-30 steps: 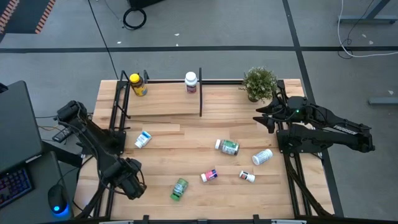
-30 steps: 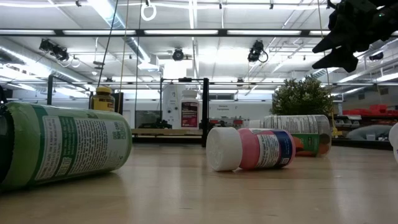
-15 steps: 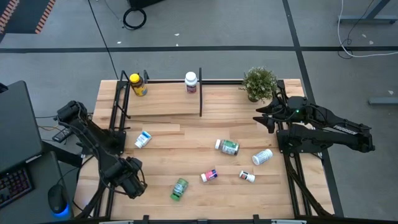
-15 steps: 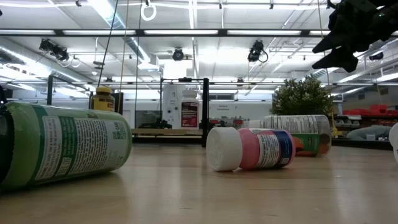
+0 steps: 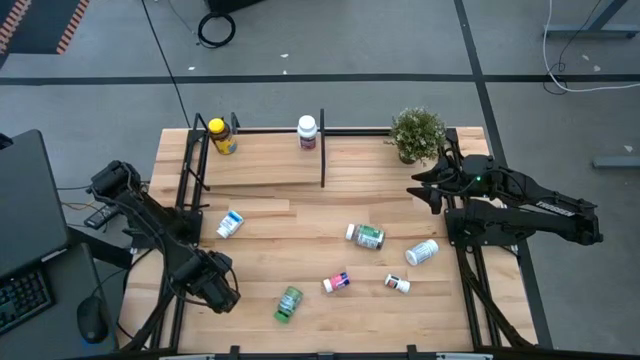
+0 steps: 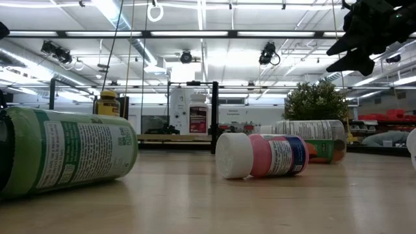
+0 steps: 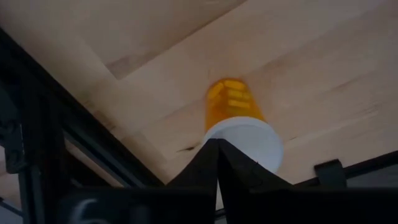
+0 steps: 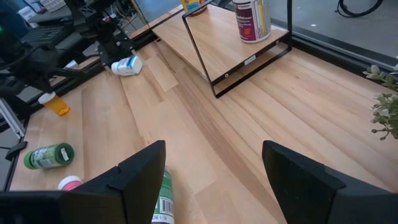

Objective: Pick and place medicine bottles onto shelf by color
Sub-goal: Put the orange medicine bottle on the shelf

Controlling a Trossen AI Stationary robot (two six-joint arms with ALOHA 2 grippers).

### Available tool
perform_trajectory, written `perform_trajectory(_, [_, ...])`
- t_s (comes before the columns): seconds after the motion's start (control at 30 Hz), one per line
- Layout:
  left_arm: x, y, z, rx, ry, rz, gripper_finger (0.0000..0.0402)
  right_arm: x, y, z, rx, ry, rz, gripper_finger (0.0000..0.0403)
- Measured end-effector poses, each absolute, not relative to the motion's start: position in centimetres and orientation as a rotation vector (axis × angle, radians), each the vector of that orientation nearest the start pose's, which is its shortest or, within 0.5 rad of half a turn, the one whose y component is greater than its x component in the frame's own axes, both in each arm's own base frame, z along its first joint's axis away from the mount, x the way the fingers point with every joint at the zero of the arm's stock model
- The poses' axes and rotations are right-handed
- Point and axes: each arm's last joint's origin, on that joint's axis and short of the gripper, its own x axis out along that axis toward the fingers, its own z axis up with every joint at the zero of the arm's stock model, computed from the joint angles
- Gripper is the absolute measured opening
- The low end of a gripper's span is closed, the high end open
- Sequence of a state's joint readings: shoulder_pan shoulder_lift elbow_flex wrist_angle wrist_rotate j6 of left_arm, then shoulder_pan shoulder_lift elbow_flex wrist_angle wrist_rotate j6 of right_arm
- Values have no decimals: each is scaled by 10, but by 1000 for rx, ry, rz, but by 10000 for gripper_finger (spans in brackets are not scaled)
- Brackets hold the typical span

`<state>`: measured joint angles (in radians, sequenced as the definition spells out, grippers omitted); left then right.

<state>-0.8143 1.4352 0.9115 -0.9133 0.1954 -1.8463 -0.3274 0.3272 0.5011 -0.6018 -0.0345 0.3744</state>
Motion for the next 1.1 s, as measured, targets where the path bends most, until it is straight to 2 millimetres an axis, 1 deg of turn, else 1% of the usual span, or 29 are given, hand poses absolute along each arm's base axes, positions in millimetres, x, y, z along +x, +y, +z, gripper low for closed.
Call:
perform_trajectory(0.23, [161,-177,199,-948,1585,656,6,85,-28,250,441,365,-364,274])
perform_trajectory(0.53, [168,-173,209,-969,1572,658,14,84,-28,250,429,364,-379,274])
perform_trajectory(0.77, [168,-174,209,-986,1598,646,5,84,-28,250,429,365,-378,274])
perform_trajectory(0.97, [170,-176,211,-1020,1597,627,16,84,-28,250,429,364,-378,274])
perform_trajectory(1.1, [170,-179,211,-1031,1591,601,13,84,-28,250,432,364,-379,274])
